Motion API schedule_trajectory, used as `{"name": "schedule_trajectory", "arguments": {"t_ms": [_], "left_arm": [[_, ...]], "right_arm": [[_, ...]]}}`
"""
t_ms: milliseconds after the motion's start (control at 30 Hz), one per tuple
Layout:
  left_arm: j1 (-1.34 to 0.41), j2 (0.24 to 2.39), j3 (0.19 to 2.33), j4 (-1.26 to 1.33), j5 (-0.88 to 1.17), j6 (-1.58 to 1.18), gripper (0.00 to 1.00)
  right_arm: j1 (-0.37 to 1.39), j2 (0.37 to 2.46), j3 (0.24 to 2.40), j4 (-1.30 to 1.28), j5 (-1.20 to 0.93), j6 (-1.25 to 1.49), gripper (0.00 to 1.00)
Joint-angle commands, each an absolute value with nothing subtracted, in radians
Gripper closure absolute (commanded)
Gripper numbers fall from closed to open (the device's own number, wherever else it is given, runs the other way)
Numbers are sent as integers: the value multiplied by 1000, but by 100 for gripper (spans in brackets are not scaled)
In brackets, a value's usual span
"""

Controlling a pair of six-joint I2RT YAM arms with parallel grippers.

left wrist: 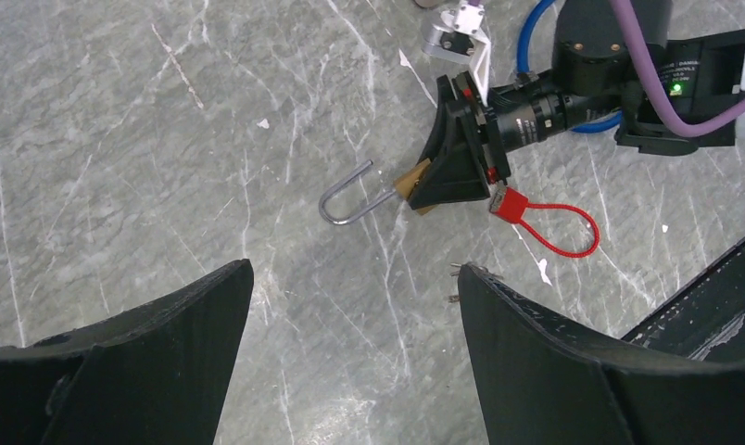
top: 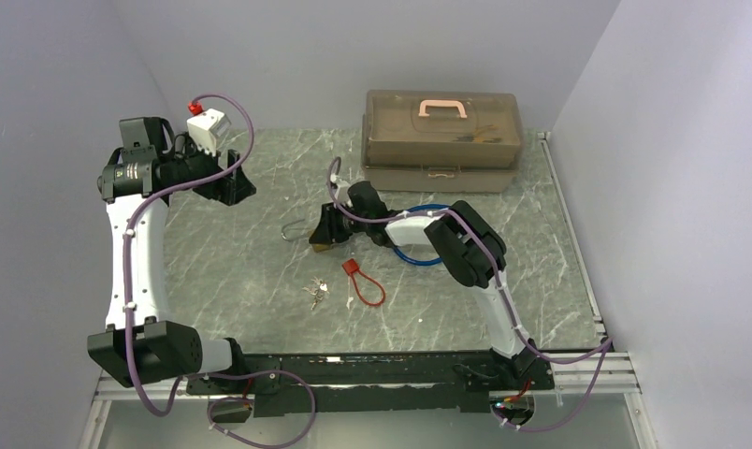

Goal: Unlock with the key

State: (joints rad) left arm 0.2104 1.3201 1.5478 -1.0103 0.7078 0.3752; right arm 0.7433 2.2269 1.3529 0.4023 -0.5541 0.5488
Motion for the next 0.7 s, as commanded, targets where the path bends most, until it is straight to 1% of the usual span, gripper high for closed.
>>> {"name": "schedule_trajectory", "arguments": {"t_ms": [0,100,233,333,533,667], "left_arm": [[215,1290,1542,-997,760,369,13],[216,1294,1544,-1003,781,371,14],[216,1311,1556,-1024,812,367,14],[216,1307,1542,-1011,818,359,13],[216,1303,1540,-1020,800,373,12],[215,1298,1537,-1025,759,398,12]], "right_arm": [[729,2241,1421,303,-499,499,62],[730,2231,1432,224,-410,457,58],[728,2203,1430,186,-357,422,41],[728,2178,1449,144,-310,385,32],[727,2074,1501,5,-175,298,26],[731,1949,1474,-101,-63,266,23]]}}
